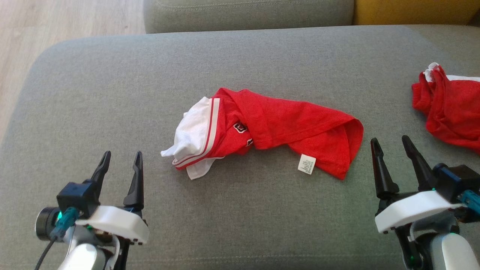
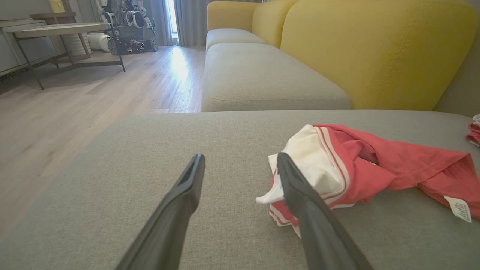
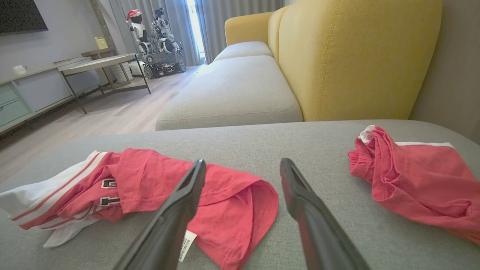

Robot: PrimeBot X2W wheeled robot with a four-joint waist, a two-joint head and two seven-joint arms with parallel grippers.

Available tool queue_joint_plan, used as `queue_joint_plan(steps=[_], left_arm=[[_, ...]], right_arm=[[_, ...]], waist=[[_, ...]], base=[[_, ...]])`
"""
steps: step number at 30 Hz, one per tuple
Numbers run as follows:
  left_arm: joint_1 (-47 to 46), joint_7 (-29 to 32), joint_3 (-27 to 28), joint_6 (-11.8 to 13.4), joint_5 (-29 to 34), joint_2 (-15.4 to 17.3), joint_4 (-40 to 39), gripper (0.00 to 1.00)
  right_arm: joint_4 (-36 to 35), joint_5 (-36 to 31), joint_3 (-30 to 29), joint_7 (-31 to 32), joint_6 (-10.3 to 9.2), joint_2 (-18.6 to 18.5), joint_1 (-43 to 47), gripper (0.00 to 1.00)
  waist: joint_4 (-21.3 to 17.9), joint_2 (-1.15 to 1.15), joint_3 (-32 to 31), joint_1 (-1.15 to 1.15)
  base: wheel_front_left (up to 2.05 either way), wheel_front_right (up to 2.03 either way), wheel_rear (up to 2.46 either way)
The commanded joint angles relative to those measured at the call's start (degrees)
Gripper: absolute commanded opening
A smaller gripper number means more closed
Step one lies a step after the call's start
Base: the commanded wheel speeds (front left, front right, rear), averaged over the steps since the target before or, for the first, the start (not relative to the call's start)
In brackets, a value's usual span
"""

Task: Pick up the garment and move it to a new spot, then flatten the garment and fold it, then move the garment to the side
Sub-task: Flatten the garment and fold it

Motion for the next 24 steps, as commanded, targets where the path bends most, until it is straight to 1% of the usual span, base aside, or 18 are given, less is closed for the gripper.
queue_joint_plan(steps=[1,19,24], left_arm=[[-2.05,0.14,2.53,0.10,-0.44,1.58,-2.26,1.00],[-2.42,0.33,1.87,0.07,-1.02,1.60,-2.44,1.00],[-3.12,0.22,1.56,-0.04,-0.96,1.51,-2.51,1.00]], right_arm=[[-2.47,-0.53,1.39,0.43,0.21,-0.30,-1.04,1.00],[-2.64,-0.51,1.35,0.63,0.21,-0.30,-1.13,1.00],[-2.75,-1.47,1.94,1.04,0.21,-0.30,-1.53,1.00]], waist=[[0.09,0.00,0.03,0.00],[0.32,0.00,0.16,0.00],[0.79,0.00,0.87,0.00]], base=[[0.00,0.00,0.00],[0.00,0.00,0.00],[0.00,0.00,0.00]])
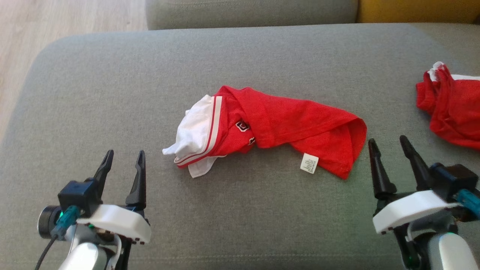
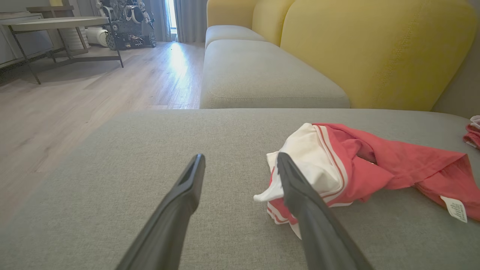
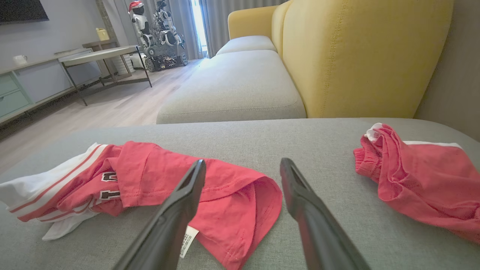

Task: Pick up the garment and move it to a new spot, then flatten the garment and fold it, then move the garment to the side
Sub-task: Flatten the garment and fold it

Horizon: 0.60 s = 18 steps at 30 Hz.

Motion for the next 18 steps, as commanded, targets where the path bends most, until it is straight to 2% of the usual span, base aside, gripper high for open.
queue_joint_plan(steps=[1,6,13,18], left_arm=[[-3.37,-0.30,1.89,-0.10,-0.09,1.39,-1.86,1.00],[-6.12,-0.53,0.84,-0.91,0.32,0.54,-1.89,1.00],[-9.74,-1.71,-0.82,-2.61,0.83,-0.96,-0.16,1.00],[-12.09,-2.64,-1.34,-3.61,0.95,-1.87,1.46,1.00]], right_arm=[[-2.42,-1.34,2.10,0.34,0.21,-0.29,-1.95,1.00],[-0.60,-4.17,5.41,1.63,0.21,-1.93,-3.62,1.00],[6.62,-6.04,15.43,2.62,0.21,-5.83,-8.52,1.00],[11.95,-6.96,20.99,1.74,0.21,-6.97,-13.28,1.00]], waist=[[0.42,0.00,0.66,0.00],[2.64,0.00,3.29,0.00],[5.60,0.00,6.69,0.00],[7.03,0.00,8.83,0.00]], base=[[0.00,0.00,0.00],[0.00,0.00,0.00],[0.00,0.00,0.00],[0.00,0.00,0.00]])
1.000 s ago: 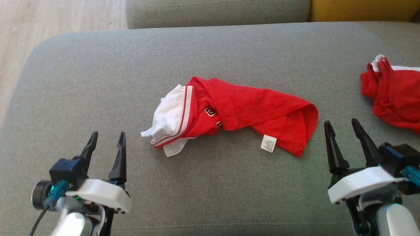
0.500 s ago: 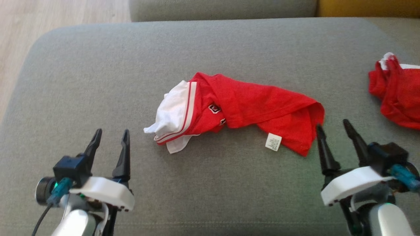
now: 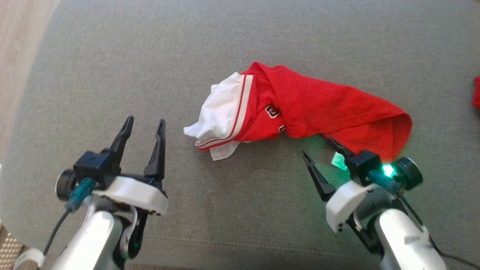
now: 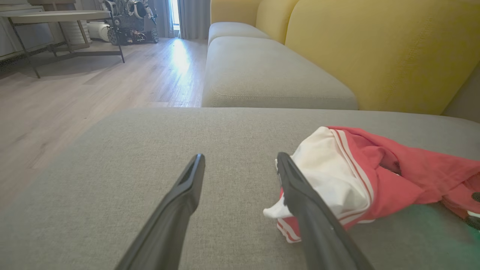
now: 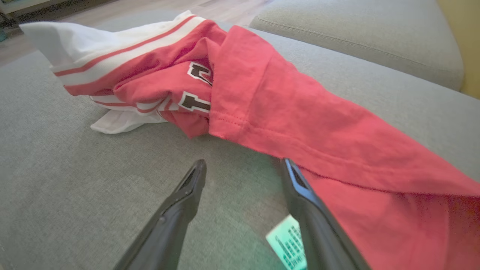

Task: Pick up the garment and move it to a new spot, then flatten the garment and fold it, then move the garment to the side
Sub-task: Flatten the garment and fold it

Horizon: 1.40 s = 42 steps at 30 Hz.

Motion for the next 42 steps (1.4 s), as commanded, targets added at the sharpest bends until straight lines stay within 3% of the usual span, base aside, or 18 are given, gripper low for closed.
queue_joint_plan(steps=[1,10,11,13,22,32,37,42], left_arm=[[-3.75,-0.97,2.02,-0.55,0.45,0.63,-1.18,1.00],[-5.56,-2.09,1.80,-1.25,0.50,-0.50,0.48,1.00],[-5.60,-2.19,1.85,-1.29,0.47,-0.54,0.65,1.00],[-5.60,-2.35,1.94,-1.32,0.44,-0.57,0.92,1.00],[-5.74,-2.81,2.53,-1.26,0.52,-0.15,1.31,1.00],[-5.77,-2.99,2.33,-1.11,0.76,0.07,1.28,1.00],[-5.67,-3.03,2.39,-0.91,0.76,0.38,0.99,1.00],[-5.63,-3.05,2.31,-0.62,0.80,0.45,0.78,1.00]], right_arm=[[-0.27,-1.23,2.23,-1.19,0.21,-0.70,-3.52,1.00],[6.88,-5.81,0.77,-6.35,0.21,1.08,-8.87,1.00],[7.45,-5.73,0.40,-7.13,0.21,1.44,-9.12,0.47],[8.15,-5.28,-0.37,-8.89,0.21,1.93,-9.60,0.00],[3.32,-2.42,-7.21,-13.37,0.21,2.89,-11.60,0.00],[-5.38,-3.14,-18.57,-11.69,0.21,1.01,-12.67,0.00],[-9.99,-3.30,-25.00,-11.33,0.21,2.51,-9.94,0.00],[-8.67,-3.06,-26.82,-9.13,0.21,4.10,-4.73,0.00]], waist=[[1.02,0.00,1.48,0.00],[1.66,0.00,3.12,0.00],[1.61,0.00,3.16,0.00],[1.47,0.00,3.21,0.00],[-0.51,0.00,3.09,0.00],[-2.31,0.00,2.44,0.00],[-2.70,0.00,2.70,0.00],[-3.11,0.00,3.09,0.00]], base=[[0.00,0.00,0.00],[0.00,0.00,0.00],[0.00,0.00,0.00],[0.00,0.00,0.00],[0.00,0.00,0.00],[0.00,0.00,0.00],[0.00,0.00,0.00],[0.00,0.00,0.00]])
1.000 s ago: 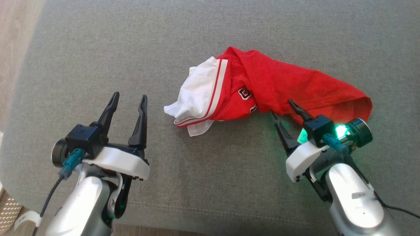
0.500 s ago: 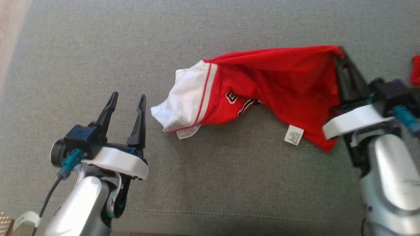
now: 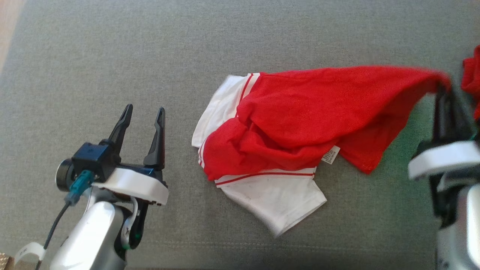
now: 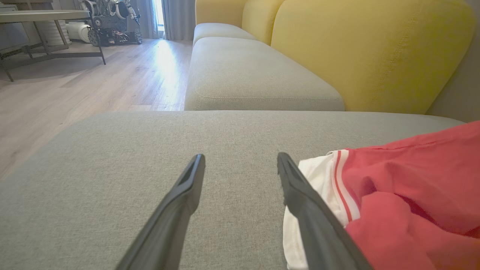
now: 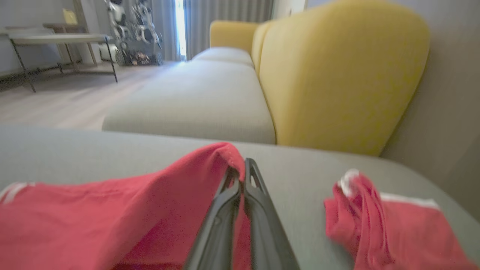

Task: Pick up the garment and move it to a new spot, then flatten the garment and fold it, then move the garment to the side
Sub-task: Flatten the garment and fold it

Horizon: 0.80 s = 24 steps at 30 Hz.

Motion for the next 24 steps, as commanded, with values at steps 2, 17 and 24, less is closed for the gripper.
queue_joint_plan(steps=[2,17,24], left_arm=[[-2.43,-0.52,2.13,0.29,0.71,1.55,-1.89,1.00],[-1.37,-0.59,2.56,1.09,0.27,2.45,-2.24,1.00],[0.93,-0.55,2.81,2.19,-0.24,2.64,-2.27,1.00]], right_arm=[[0.75,0.06,1.45,1.69,0.21,1.04,2.67,0.00],[5.39,3.13,0.13,0.38,0.21,2.51,5.68,1.00],[-0.45,5.95,2.44,-0.47,0.21,2.53,8.15,1.00]], waist=[[-0.21,0.00,0.22,0.00],[-1.85,0.00,-0.87,0.00],[-2.27,0.00,-3.81,0.00]], base=[[0.00,0.00,0.00],[0.00,0.00,0.00],[0.00,0.00,0.00]])
